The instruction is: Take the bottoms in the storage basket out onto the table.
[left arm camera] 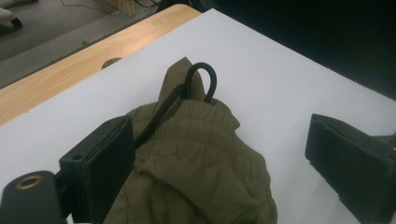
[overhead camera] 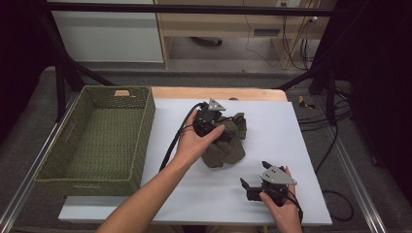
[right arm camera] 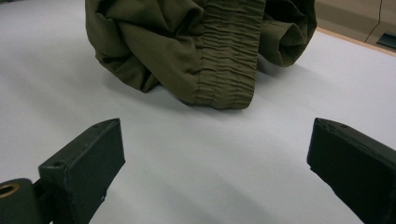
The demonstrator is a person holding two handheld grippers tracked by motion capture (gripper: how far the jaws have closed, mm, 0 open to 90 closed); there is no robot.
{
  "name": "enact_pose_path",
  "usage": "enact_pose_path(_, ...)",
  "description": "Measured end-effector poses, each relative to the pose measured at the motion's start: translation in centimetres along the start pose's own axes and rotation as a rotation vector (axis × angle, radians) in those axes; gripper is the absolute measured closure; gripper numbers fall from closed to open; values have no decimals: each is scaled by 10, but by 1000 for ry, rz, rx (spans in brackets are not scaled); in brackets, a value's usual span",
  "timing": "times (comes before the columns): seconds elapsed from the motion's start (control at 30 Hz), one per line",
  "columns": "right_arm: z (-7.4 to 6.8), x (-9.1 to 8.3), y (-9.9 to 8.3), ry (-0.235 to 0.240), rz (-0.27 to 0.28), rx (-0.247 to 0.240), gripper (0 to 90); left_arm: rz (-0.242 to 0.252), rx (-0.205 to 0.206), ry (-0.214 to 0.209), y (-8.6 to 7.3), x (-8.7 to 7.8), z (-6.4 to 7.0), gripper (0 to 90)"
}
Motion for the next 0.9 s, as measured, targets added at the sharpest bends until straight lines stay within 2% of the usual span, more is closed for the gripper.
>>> enact_pose_path(0.17,0,-2,0,-4,-2,-7,43,12,19,-3,4,-9,3,82)
enact_pose_path(0.47,5,-12,-3,-34,-8,4,44,39,16,-16,14,-17,4,81)
enact_pose_path(0.73,11,-16,-5,-63,-3,29,43,43,22,-42,19,-25,15,81)
enact_pose_path(0.9,11,-17,-4,-66,1,36,43,44,27,-43,22,-34,18,80)
Point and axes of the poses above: each handheld gripper's, and its own axes: x roughly forward along the jaws, y roughly out of its top, z roughly to its right, the point moved 7 cm from there along x, roughly forward along the jaws, and after that the axes turned 11 degrees about z, right-handed, at the moved point
